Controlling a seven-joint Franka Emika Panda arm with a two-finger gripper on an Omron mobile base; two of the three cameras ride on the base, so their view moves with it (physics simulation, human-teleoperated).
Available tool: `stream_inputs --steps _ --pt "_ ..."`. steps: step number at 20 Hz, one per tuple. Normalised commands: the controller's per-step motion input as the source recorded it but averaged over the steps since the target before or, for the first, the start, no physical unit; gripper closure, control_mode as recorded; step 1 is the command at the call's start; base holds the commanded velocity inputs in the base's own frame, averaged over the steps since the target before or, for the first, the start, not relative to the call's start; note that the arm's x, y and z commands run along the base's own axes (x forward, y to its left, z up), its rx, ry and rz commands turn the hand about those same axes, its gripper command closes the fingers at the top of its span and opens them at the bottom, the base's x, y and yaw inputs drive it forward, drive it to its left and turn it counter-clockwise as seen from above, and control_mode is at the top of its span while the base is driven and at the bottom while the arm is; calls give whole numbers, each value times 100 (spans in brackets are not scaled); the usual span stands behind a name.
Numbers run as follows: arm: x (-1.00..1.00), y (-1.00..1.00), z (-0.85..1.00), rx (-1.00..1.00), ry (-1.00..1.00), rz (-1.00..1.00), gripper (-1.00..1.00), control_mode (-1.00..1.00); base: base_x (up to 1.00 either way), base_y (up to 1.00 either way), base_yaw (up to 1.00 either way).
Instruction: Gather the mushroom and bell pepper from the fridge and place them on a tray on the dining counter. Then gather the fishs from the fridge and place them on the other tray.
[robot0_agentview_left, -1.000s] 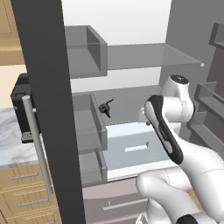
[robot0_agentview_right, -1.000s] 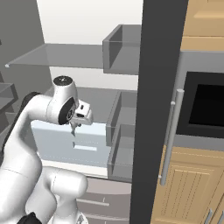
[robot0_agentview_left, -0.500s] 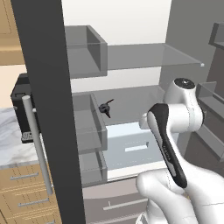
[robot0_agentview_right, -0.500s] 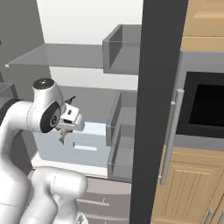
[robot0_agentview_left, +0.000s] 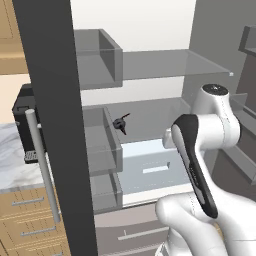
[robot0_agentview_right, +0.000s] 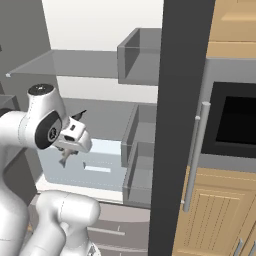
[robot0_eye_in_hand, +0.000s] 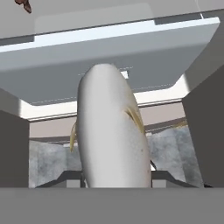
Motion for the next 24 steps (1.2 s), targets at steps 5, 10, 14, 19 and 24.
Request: stream_inputs --steps 5,10,14,19,24 --pt "-23 -2 -1 0 1 -1 100 -100 0 0 0" --pt "-17 0 -10 0 0 4 100 -100 0 0 0" --pt "-27 0 -4 0 -1 3 100 -100 0 0 0" --pt "-6 0 0 0 0 0 100 100 -47 0 0" --pt "0 0 0 0 0 0 100 100 -96 0 0"
